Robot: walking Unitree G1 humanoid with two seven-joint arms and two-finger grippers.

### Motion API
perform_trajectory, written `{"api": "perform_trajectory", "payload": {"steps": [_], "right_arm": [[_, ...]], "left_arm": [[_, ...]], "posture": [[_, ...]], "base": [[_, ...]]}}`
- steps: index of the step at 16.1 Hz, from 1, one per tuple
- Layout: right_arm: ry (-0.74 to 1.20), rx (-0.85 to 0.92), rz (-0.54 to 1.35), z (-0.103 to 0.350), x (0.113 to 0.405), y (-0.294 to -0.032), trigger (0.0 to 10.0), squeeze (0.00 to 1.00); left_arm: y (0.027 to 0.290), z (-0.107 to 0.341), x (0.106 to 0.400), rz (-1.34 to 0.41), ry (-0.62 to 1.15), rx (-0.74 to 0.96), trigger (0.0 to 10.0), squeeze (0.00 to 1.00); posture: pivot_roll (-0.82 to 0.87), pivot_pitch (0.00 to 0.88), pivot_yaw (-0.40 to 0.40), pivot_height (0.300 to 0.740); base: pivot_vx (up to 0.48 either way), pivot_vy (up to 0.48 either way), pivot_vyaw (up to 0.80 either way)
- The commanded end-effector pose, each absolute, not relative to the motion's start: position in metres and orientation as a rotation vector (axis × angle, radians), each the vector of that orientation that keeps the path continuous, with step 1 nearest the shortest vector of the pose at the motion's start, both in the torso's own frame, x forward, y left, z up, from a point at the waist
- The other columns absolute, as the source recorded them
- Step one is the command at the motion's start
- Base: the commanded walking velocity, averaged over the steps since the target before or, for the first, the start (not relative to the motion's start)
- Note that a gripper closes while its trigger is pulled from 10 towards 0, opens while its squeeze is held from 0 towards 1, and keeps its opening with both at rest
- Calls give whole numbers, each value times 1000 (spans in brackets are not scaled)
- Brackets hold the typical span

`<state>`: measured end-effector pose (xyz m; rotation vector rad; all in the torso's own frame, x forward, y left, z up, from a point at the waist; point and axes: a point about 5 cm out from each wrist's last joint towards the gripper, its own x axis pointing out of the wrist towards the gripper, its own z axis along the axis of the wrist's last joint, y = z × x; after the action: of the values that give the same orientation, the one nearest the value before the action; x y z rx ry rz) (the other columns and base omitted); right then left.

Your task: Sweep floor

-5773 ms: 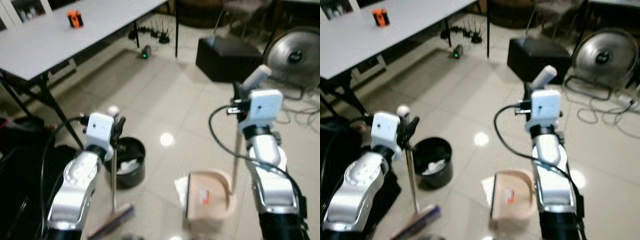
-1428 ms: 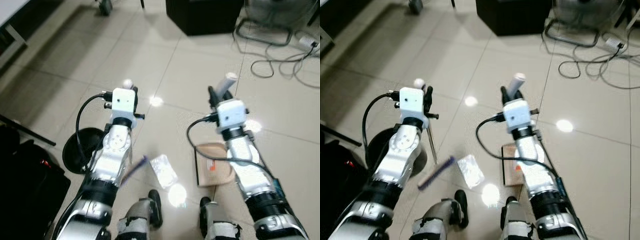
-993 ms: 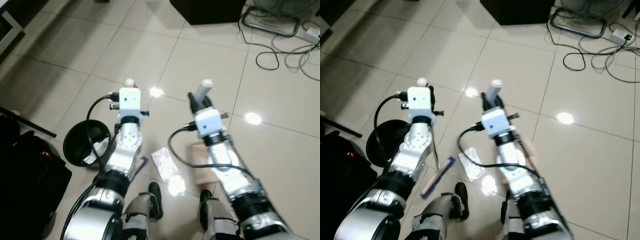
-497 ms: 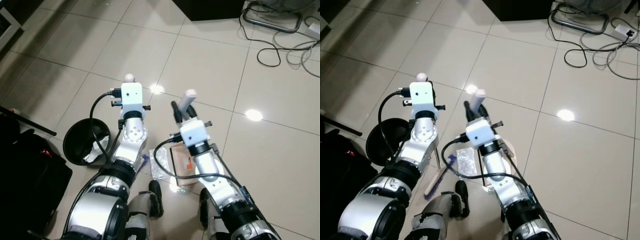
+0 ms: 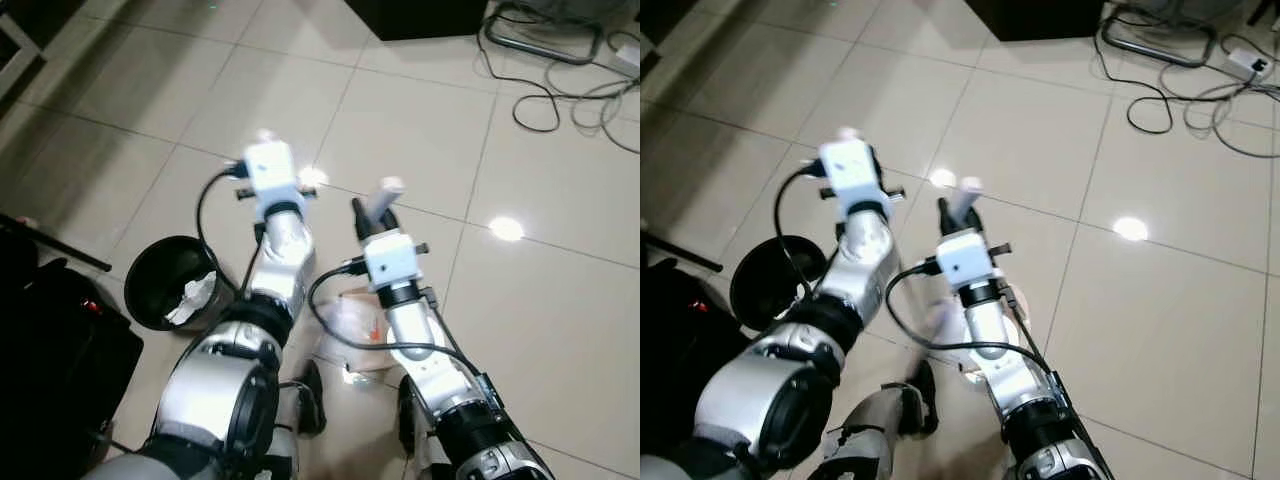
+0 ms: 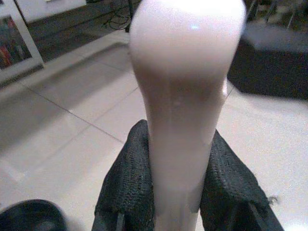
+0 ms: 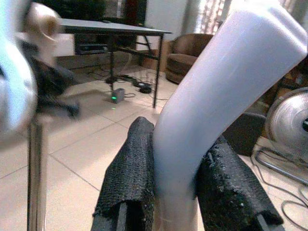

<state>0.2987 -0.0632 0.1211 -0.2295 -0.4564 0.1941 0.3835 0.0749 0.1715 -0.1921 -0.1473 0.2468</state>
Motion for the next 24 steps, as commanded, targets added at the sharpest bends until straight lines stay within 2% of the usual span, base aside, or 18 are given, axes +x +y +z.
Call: {"api": "perform_trajectory", "payload": {"steps": [1,3,5,8,11,16,19,23,24], "right_arm": [[-374,-214,203,105,294,-62,10000,0],[-364,-196,210,104,292,-65,10000,0],[-372,-149,186,111,295,-69,10000,0],[-403,-89,158,125,300,-78,10000,0],[-422,-55,105,137,303,-96,10000,0],[-432,-48,-27,143,294,-132,10000,0],[-415,-23,-57,145,290,-141,10000,0],[-376,3,-58,153,286,-150,10000,0],[-374,12,-64,163,285,-156,10000,0]], "left_arm": [[57,171,381,209,-112,-319,10000,0],[47,182,383,145,-114,-454,10000,0],[41,190,385,94,-130,-513,10000,0],[39,201,388,23,-175,-483,10000,0],[58,222,395,-114,-316,-268,10000,0],[99,244,397,-209,-456,-107,10000,0],[117,240,394,-212,-469,-48,10000,0],[157,234,385,-128,-466,16,10000,0],[171,220,376,-131,-425,70,10000,0]], "posture": [[-26,375,128,740],[-27,368,124,740],[-30,352,122,740],[-34,311,115,740],[-45,238,123,740],[-70,135,156,740],[-71,98,156,740],[-64,68,136,740],[-59,63,129,740]], "base": [[0,0,0],[0,0,0],[0,0,0],[0,0,0],[0,0,0],[0,0,0],[0,0,0],[0,0,0],[0,0,0]]}}
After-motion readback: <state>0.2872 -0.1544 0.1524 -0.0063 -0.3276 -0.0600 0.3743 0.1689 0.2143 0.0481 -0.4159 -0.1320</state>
